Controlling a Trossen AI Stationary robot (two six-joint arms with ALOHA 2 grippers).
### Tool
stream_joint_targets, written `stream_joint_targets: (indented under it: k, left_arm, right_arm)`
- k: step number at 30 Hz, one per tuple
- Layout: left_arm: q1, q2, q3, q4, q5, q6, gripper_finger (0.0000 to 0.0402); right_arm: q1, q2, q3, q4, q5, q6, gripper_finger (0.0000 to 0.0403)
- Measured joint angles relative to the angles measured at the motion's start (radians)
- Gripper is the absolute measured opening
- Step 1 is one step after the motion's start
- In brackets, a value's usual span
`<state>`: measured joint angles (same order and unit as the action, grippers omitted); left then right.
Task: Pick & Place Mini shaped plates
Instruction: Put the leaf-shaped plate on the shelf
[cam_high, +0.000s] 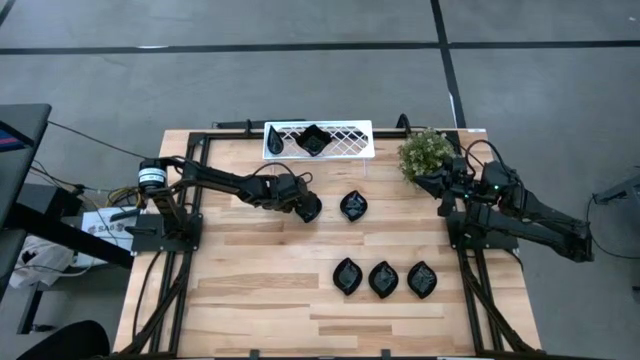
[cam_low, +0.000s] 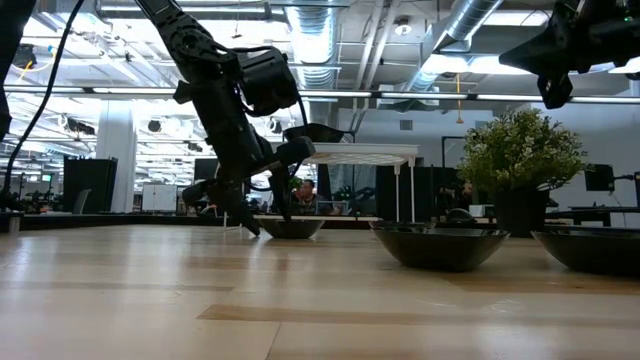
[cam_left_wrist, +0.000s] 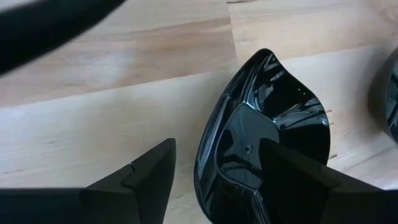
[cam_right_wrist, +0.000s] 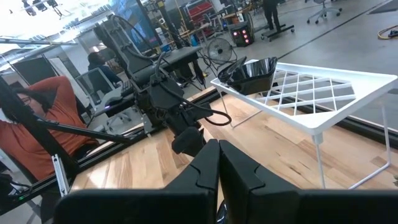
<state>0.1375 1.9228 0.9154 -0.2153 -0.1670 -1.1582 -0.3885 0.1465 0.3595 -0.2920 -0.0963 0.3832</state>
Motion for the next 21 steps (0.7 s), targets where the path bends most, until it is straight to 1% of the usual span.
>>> stream_joint_targets:
  k: [4,7,16,21]
  left_arm:
    - [0.000,0.000,0.000,0.000,0.005,-0.004,0.0224]
    - [0.000,0.000,0.000,0.000,0.021,-0.007,0.0209]
    - [0.000,0.000,0.000,-0.001,0.026,-0.007,0.0138]
    - [0.000,-0.002,0.000,-0.001,0.026,-0.007,0.0106]
  right_arm:
    - [0.000,0.000,0.000,0.000,0.000,0.000,0.0006]
    - [0.000,0.000,0.000,0.000,0.000,0.000,0.0006]
    - [0.000,0.000,0.000,0.000,0.000,0.000,0.0006]
    - [0.000,0.000,0.000,0.000,0.000,0.000,0.0006]
